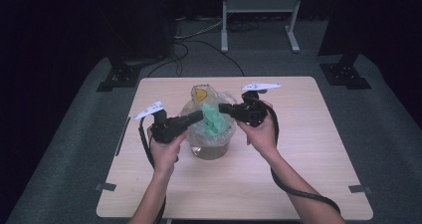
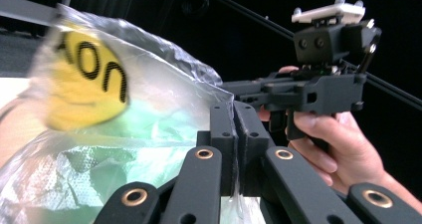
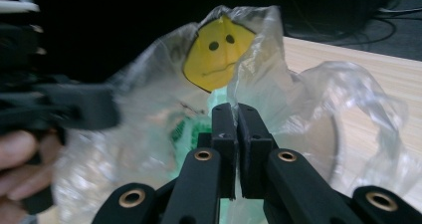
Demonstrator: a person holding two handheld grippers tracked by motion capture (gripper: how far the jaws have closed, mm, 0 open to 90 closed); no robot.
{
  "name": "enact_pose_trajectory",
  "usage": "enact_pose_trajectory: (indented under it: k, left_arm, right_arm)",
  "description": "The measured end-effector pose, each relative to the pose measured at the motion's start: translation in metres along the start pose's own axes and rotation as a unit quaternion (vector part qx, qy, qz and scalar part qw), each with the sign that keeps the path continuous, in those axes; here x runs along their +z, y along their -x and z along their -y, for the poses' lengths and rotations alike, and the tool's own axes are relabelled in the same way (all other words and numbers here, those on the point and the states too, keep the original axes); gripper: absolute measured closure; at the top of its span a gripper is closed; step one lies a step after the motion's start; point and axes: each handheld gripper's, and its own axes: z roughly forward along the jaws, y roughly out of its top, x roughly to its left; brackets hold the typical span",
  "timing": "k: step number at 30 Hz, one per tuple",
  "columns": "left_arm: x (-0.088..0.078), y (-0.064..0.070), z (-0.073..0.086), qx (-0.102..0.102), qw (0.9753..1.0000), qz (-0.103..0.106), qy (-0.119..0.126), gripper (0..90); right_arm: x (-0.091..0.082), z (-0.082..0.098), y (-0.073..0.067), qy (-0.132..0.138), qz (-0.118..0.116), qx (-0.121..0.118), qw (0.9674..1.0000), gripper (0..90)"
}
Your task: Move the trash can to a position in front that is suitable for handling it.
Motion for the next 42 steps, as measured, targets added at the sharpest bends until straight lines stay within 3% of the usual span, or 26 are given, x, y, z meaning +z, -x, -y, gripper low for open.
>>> enact_pose_trajectory:
  k: [6,10,16,24,26,29,31,38,41,42]
  left_arm:
    - [0.009,0.004,0.005,0.009,0.9998,0.002,-0.015,87.6]
    - [0.014,0.005,0.007,0.01,0.9997,0.003,-0.022,87.6]
    - [0.017,0.006,0.009,0.008,0.9995,0.01,-0.029,87.2]
    - [0.022,0.008,0.012,0.017,0.999,0.011,-0.041,87.1]
    - [0.023,0.008,0.012,0.017,0.9989,0.011,-0.041,87.1]
    - [0.023,0.008,0.012,0.017,0.9989,0.011,-0.042,87.1]
    - [0.023,0.008,0.012,0.018,0.9989,0.01,-0.043,87.1]
    - [0.026,0.011,0.013,0.02,0.9987,0.012,-0.046,86.8]
    - [0.026,0.011,0.013,0.022,0.9987,0.011,-0.045,86.4]
    - [0.026,0.011,0.013,0.022,0.9987,0.01,-0.046,86.4]
  right_arm:
    - [0.004,-0.001,-0.003,-0.004,-0.016,0.009,0.9998,87.8]
    - [0.007,-0.001,0.0,-0.002,-0.043,0.039,0.9983,87.7]
    - [0.009,-0.003,0.001,-0.004,-0.057,0.048,0.9972,87.4]
    - [0.012,-0.004,0.004,-0.013,-0.094,0.077,0.9925,82.3]
    - [0.015,-0.005,0.005,-0.024,-0.112,0.085,0.9897,74.8]
    - [0.015,-0.006,0.006,-0.025,-0.117,0.091,0.9886,72.0]
    - [0.016,-0.007,0.008,-0.022,-0.129,0.103,0.986,67.4]
    - [0.018,-0.01,0.001,-0.028,-0.13,0.088,0.9873,61.7]
    - [0.021,-0.011,-0.005,-0.039,-0.106,0.062,0.9917,65.3]
    - [0.021,-0.011,-0.005,-0.039,-0.106,0.062,0.9917,65.3]
